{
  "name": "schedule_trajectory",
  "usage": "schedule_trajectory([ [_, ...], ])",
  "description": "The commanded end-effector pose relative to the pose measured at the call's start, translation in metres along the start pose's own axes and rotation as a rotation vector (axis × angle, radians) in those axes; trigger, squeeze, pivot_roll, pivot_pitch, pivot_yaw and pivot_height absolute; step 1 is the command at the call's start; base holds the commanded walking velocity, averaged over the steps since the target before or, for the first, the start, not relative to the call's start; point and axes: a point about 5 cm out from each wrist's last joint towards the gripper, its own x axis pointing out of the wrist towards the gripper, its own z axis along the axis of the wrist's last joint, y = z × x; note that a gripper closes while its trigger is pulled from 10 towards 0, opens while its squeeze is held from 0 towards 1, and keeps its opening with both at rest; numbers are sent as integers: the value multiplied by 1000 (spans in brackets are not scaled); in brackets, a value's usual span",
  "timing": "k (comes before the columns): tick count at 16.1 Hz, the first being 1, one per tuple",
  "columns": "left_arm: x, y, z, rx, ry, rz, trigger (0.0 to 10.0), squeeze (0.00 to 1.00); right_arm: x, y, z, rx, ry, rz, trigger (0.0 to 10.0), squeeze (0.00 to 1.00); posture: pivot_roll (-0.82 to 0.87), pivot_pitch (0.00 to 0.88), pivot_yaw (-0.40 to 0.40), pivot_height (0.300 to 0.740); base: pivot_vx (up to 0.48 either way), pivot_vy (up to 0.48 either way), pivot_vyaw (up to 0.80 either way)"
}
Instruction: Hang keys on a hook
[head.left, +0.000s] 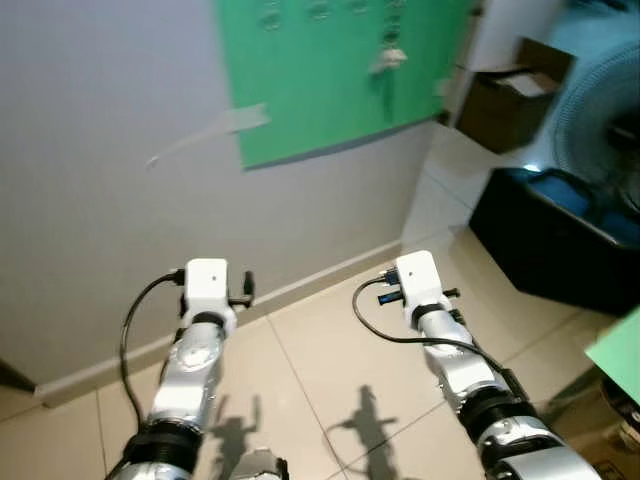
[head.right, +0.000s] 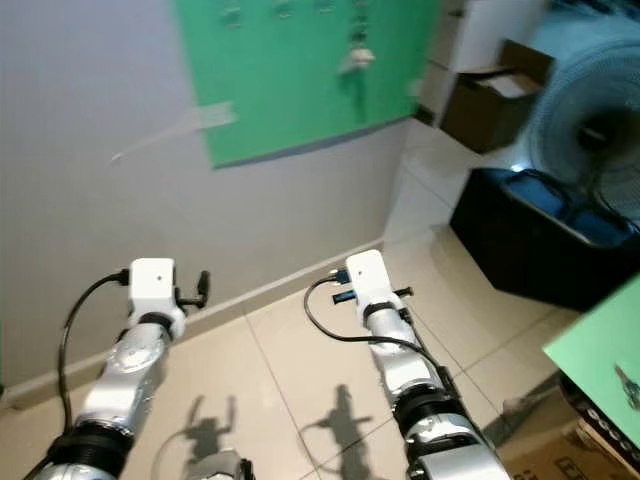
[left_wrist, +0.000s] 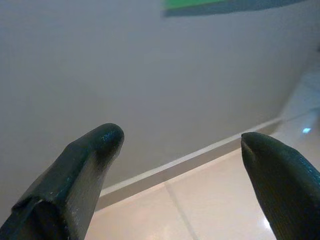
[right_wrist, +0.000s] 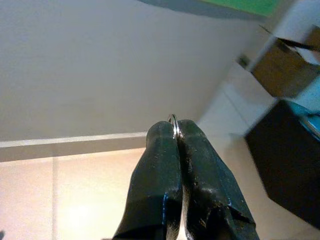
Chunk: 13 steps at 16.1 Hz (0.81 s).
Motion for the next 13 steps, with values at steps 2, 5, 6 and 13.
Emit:
schedule_trajectory([
  [2,2,-4,7,3,-20,1,10000,0,3,-2,4,-11,-13,4,0,0,-70,0,10,713,0,0,594],
  [5,1,-4,8,1,-21,6,10000,0,4,-3,5,-12,-12,-1,0,0,-68,0,8,713,0,0,592],
  [6,1,-4,8,-1,-21,7,10000,0,4,-4,5,-13,-11,-2,0,0,-68,0,8,713,0,0,594],
  [13,4,-7,11,-4,-19,7,10000,0,5,-5,5,-12,-8,-14,0,0,-81,0,14,713,0,0,587],
])
